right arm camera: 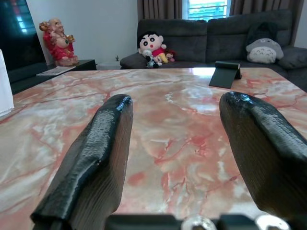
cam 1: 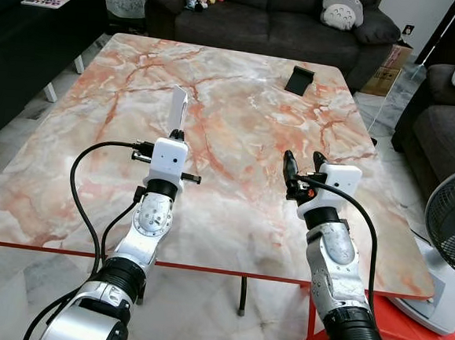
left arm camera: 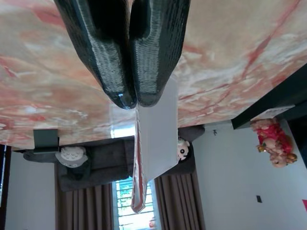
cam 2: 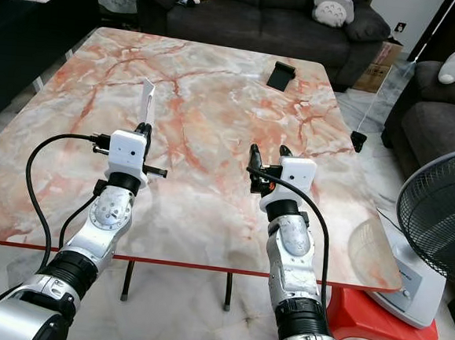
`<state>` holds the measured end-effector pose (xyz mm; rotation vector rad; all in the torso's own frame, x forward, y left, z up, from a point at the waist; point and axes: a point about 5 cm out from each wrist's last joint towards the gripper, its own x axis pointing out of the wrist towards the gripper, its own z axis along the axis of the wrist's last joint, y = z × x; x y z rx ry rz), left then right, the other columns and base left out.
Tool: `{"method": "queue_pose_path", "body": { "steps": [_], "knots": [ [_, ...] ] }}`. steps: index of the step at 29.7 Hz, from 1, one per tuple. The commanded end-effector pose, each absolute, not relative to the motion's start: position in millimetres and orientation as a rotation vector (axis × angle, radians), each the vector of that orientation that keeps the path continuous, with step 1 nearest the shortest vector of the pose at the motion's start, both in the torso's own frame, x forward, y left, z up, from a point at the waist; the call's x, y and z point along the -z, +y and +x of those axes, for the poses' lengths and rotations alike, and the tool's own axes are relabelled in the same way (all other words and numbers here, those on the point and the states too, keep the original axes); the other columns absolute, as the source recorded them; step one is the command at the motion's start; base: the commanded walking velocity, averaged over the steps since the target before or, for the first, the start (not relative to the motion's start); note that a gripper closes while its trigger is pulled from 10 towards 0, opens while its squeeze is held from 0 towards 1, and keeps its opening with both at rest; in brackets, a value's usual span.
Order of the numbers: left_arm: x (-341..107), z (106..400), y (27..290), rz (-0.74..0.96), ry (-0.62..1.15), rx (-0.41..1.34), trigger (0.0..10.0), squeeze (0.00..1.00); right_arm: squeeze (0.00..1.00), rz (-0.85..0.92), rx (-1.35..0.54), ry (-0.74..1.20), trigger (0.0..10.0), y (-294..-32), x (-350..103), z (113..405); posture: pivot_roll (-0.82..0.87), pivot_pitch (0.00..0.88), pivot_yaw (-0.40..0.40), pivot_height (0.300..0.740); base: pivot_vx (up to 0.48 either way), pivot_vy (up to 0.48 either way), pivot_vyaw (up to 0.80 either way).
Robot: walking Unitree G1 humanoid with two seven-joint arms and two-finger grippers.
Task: Picking trash to rubbish bin
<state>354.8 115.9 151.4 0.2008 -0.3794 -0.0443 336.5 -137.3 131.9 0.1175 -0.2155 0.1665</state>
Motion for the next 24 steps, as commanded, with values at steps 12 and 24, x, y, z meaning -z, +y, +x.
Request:
{"method": "queue_pose_path", "body": {
  "steps": [12,24],
  "knots": [
    [-154.1,352.6,111.5,0.211,-0.400,0.074,10.0,0.00,0.00,0.117,-0.145,-0.234,10.0,-143.8,-135.2,338.5,-0.13,0.017,-0.072,0.740,0.000,0.000,0.00],
    [-154.5,353.8,113.2,0.225,-0.396,0.074,10.0,0.00,0.00,0.122,-0.140,-0.237,10.0,-144.0,-135.2,338.9,-0.13,0.020,-0.070,0.740,-0.214,0.000,0.00]
  ]
}}
